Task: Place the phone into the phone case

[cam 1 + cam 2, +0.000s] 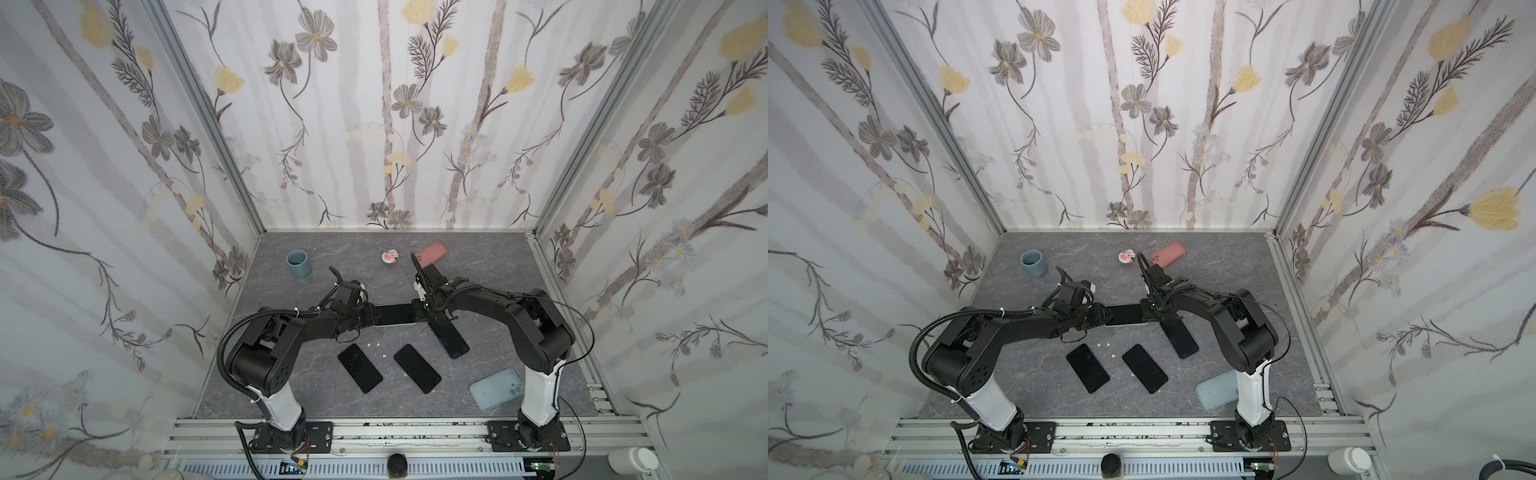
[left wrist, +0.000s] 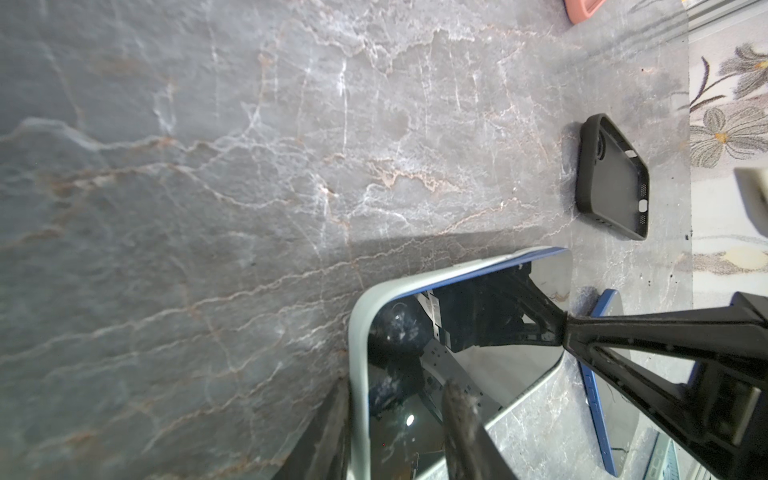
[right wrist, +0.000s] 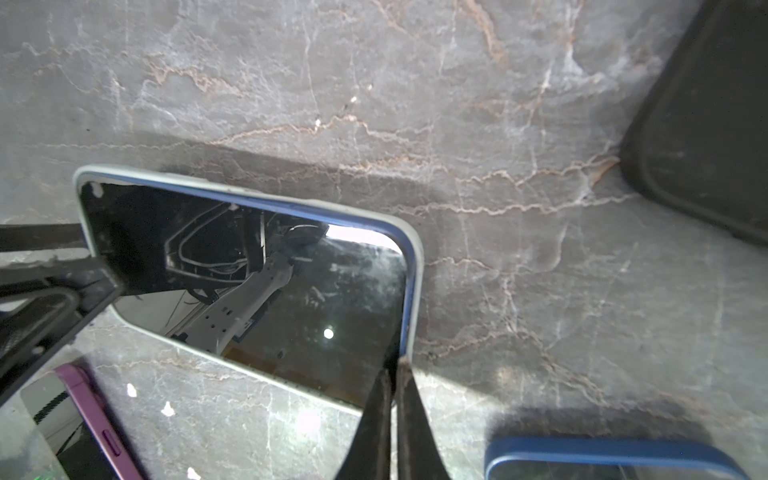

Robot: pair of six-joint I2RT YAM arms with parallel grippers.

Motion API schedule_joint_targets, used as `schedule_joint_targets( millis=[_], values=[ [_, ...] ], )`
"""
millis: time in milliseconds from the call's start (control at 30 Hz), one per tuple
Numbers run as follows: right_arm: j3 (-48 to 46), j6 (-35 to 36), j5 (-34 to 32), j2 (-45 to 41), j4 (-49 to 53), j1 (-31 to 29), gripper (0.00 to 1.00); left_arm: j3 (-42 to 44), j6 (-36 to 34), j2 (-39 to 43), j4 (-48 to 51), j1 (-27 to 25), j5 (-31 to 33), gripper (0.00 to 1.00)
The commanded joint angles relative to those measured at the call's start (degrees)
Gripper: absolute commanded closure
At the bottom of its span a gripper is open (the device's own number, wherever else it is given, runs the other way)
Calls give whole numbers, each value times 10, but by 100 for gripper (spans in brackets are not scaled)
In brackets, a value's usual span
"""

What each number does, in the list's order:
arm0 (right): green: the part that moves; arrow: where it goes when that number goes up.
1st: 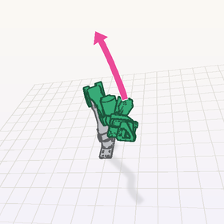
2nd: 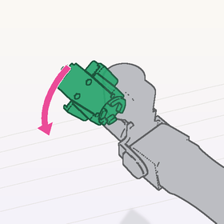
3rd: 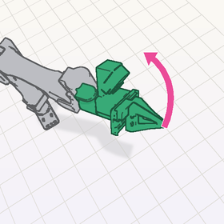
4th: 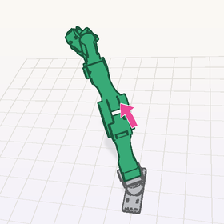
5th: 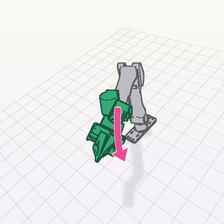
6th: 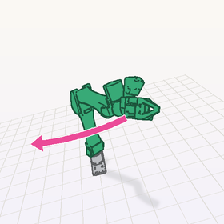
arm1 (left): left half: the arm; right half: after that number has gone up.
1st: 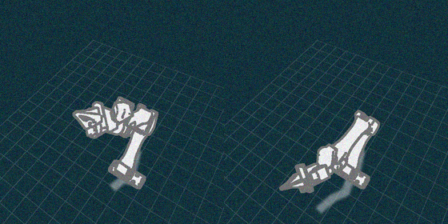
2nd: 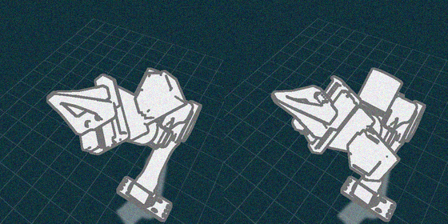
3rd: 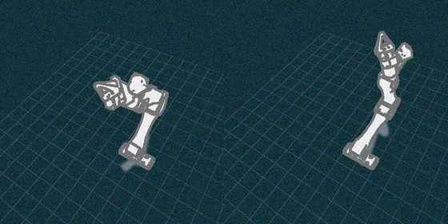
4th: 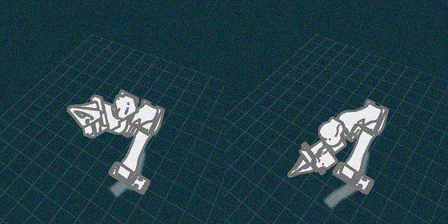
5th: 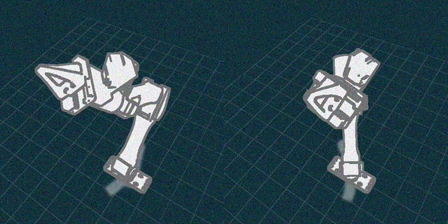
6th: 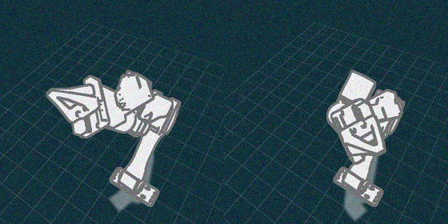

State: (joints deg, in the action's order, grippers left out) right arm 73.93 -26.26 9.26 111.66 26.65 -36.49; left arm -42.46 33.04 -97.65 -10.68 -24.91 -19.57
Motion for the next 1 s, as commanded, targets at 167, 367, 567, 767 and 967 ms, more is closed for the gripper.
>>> schedule_joint_targets(
  millis=[167, 367, 567, 767, 967],
  values=[
    [60, 8, -25, -38, 101, -2, 78, -13, 4, 42, 44, 21, 37, 59],
    [100, 24, -2, -21, 109, 16, 79, -56, -6, 19, 67, 27, 12, 59],
    [131, 39, 16, 21, 110, 31, 84, -70, -5, -2, 70, 26, -2, 64],
    [140, 50, 20, 52, 110, 34, 82, -69, -6, -14, 80, 24, 1, 67],
    [137, 56, 14, 66, 108, 34, 79, -62, -11, -11, 94, 22, 3, 67]
  ],
)
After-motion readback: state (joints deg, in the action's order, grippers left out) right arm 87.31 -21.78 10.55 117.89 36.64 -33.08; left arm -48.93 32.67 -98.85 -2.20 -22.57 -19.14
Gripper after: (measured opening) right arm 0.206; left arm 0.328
